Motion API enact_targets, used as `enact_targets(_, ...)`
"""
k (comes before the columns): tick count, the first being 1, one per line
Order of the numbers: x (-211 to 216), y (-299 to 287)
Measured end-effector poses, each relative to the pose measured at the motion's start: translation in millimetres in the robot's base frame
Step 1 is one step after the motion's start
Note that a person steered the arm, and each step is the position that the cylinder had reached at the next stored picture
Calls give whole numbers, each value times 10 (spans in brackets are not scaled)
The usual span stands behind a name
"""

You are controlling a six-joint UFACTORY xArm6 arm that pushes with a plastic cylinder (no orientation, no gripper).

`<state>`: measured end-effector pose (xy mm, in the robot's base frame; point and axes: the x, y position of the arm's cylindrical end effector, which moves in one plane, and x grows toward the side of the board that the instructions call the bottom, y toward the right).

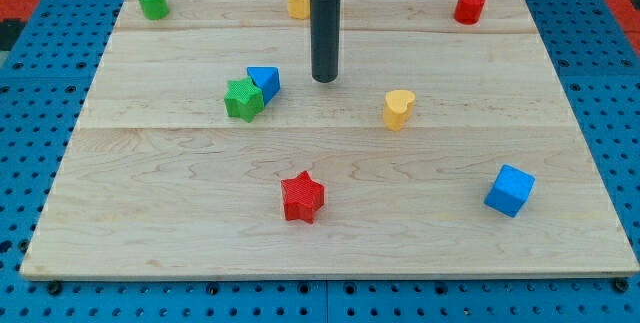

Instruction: Point your arm at the blue triangle

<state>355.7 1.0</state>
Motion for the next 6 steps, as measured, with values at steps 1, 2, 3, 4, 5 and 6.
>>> enact_targets(1, -262, -103)
enact_targets(2, -452, -480)
enact_targets(3, -416, -1096)
enact_targets(4, -70, -1228)
enact_targets(5, -27, -1060)
enact_targets(6, 66, -984)
